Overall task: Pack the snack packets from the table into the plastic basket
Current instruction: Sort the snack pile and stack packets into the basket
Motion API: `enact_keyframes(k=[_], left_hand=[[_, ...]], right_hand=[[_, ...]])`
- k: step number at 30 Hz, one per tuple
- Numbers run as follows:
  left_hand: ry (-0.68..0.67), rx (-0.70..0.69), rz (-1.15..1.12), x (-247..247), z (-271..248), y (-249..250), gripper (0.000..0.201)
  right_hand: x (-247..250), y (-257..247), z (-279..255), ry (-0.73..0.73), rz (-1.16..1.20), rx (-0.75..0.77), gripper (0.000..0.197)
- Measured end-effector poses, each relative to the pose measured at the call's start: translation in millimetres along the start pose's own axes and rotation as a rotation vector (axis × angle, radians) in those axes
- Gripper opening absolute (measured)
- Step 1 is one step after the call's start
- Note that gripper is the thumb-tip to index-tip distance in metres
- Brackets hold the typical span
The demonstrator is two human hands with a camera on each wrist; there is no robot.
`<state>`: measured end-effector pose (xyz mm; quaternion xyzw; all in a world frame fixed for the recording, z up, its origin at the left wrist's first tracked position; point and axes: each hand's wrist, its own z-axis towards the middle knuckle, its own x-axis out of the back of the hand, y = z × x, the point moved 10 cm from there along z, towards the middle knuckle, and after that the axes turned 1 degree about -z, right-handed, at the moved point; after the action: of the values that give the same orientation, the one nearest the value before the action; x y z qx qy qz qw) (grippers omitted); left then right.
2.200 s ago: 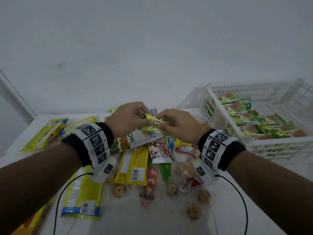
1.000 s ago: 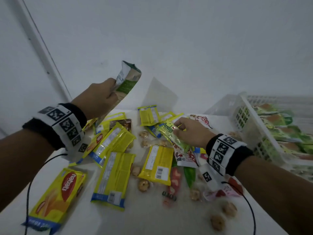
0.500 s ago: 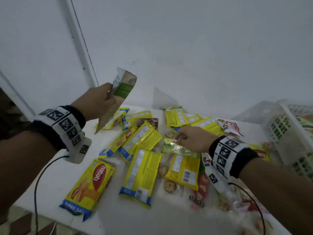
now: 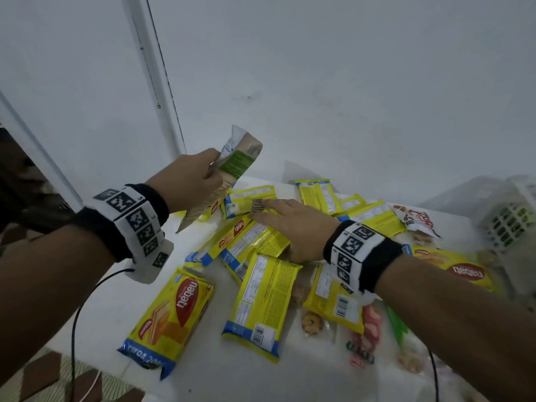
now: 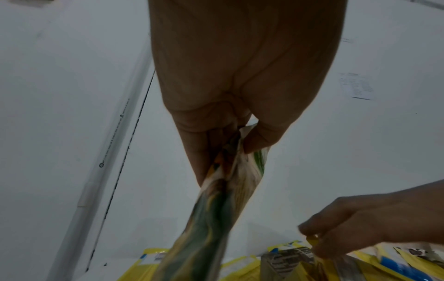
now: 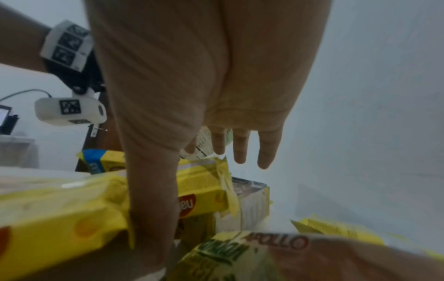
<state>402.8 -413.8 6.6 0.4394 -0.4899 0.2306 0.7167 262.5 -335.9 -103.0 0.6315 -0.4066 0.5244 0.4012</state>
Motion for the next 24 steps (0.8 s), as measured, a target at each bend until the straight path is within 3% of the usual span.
enact_keyframes(k=[6, 16, 20, 22, 24], left_hand=[[-0.013, -0.030, -0.004, -3.6, 1.3, -0.1, 0.013], [-0.008, -0.040, 0.005, -4.3, 8.1, 2.0, 0.015], [-0.010, -0.049, 0.020, -8.0, 9.0, 3.4, 0.015], [-0.006, -0.050, 0.023, -9.6, 10.2, 3.9, 0.014], [0.004, -0.047, 0.021, -9.9, 12.0, 2.9, 0.014]], right_hand=[[-1.3, 2.9, 3.9, -0.027, -0.058, -0.009, 0.101], [-1.8, 78.8, -52.8, -0.031, 0.101, -0.311, 0.098], [-16.0, 87.8, -63.3, -0.152, 0.112, -0.358, 0.100], [-21.3, 87.0, -69.7, -0.253, 0.205, -0.383, 0.107], [-17.5, 83.4, -69.5, -0.252, 0.320, -0.397, 0.107]])
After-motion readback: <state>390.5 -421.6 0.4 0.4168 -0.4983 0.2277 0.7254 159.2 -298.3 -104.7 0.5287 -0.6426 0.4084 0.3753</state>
